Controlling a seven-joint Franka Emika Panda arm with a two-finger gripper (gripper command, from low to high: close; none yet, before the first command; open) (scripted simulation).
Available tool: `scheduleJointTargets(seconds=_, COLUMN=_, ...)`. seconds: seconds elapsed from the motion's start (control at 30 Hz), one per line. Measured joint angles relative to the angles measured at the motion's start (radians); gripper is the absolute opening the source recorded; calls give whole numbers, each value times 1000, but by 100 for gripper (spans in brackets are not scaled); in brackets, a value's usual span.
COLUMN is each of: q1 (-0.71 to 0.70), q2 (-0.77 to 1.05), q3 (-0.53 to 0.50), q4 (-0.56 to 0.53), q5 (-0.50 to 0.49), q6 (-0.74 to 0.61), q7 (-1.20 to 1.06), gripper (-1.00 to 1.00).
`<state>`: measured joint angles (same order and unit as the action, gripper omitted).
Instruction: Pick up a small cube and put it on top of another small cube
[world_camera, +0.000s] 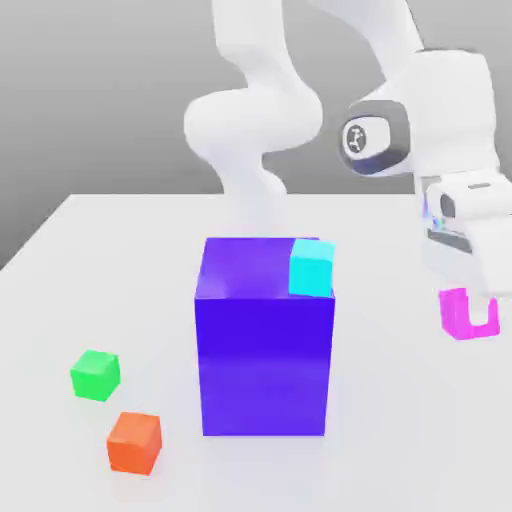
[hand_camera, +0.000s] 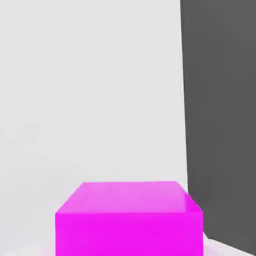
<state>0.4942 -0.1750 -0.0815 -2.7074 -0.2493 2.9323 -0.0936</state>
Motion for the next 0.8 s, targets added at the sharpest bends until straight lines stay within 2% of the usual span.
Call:
scheduleJointTargets(seconds=0.23, q1=-179, q2=-52, q3=-127, q4=60, q5=-115, q6=-42, q7=-82, gripper=-100)
scheduleJointTargets(seconds=0.8, q1=-373, q2=-93, q3=-531, q4=1, q5=-151, q6=-195, q7=-649, gripper=-100)
